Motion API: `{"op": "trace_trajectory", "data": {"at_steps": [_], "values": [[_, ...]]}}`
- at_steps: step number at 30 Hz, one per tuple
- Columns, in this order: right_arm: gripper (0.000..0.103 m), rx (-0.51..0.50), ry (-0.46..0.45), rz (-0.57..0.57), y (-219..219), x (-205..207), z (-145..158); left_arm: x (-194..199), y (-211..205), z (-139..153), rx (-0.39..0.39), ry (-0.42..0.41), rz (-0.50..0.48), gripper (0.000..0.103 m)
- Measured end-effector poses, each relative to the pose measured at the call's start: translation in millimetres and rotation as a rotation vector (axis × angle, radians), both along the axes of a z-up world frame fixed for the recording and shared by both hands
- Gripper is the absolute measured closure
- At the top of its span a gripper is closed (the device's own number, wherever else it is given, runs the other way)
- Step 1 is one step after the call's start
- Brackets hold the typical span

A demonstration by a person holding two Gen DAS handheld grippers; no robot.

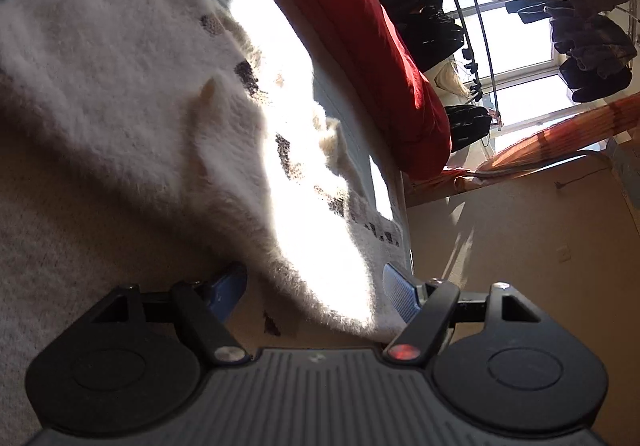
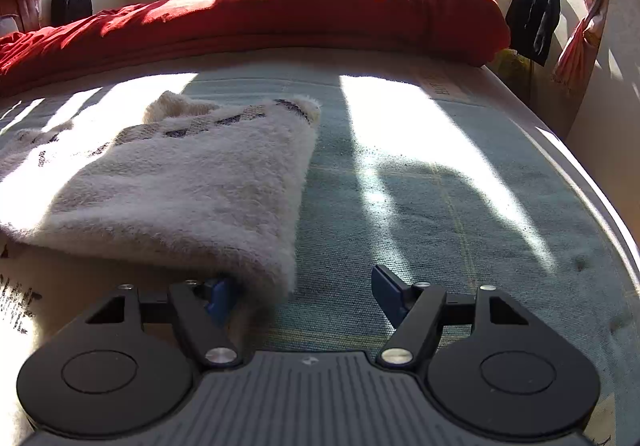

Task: Fold clothes
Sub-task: 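Roll the left tool and lower it to the opposite sweater body edge, then close the left tool on the sweater body edge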

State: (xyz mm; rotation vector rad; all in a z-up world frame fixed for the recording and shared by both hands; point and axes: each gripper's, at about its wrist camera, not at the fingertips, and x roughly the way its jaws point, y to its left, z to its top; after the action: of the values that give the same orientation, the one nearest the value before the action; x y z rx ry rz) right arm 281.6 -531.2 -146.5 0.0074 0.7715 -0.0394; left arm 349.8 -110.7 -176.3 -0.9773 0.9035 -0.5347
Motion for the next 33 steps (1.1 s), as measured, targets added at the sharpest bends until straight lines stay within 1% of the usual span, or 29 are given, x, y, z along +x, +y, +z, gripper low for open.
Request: {"op": "trace_trajectory", "data": {"at_steps": [3,6,10,11,13,16,21,22,24,25,26,28,30,32,33], "values": [[0.029,0.007,-0.002,0.001,-1.0,-0.3,-0.4,2.9,-1.8,8.0,-0.013,-0.038,0.009,0.029],[0.029,0.005,-0.001,0.003,-0.7,-0.5,-0.1,4.4,-0.1,14.5,-0.028,-0.047,0.01,0.029],[0.029,0.017,-0.003,0.001,-2.2,-0.7,-0.6,6.9,7.3,20.0,-0.003,-0.069,0.018,0.027],[0.029,0.021,-0.003,0.001,-2.7,-0.6,-0.8,9.3,8.8,19.2,0.012,-0.068,0.027,0.027],[0.029,0.026,-0.003,0.002,-3.1,-0.4,-1.2,18.3,13.3,14.7,0.051,-0.037,0.041,0.027],[0.029,0.02,-0.003,0.001,-2.3,-0.1,-0.9,32.4,17.2,2.5,0.042,0.009,0.056,0.027],[0.029,0.023,0.003,0.008,-2.7,2.7,-1.2,49.9,9.6,2.0,0.08,-0.002,0.053,0.028],[0.029,0.026,0.003,0.006,-2.8,3.4,-1.5,52.5,8.5,3.0,0.091,-0.007,0.05,0.03],[0.029,0.024,0.003,0.005,-2.0,3.9,-1.6,54.1,4.1,9.7,0.165,-0.023,0.032,0.061],[0.029,0.021,0.002,0.005,-1.3,3.7,-1.4,54.1,1.2,14.0,0.208,-0.033,0.021,0.091],[0.029,0.018,0.001,0.004,-0.6,3.5,-1.1,54.2,-1.7,18.3,0.251,-0.043,0.011,0.097],[0.029,0.009,-0.007,0.004,0.8,2.3,-0.7,54.1,-7.6,27.1,0.332,-0.067,-0.01,0.098],[0.029,-0.01,-0.023,0.003,4.0,-0.8,1.3,53.4,-14.2,41.2,0.386,-0.127,-0.027,0.098],[0.029,-0.052,-0.046,0.013,9.9,-3.0,4.0,55.8,-19.6,56.1,0.441,-0.186,-0.035,0.098],[0.029,-0.069,-0.05,0.019,12.5,-3.0,4.6,58.2,-20.7,61.9,0.455,-0.211,-0.036,0.098]]}}
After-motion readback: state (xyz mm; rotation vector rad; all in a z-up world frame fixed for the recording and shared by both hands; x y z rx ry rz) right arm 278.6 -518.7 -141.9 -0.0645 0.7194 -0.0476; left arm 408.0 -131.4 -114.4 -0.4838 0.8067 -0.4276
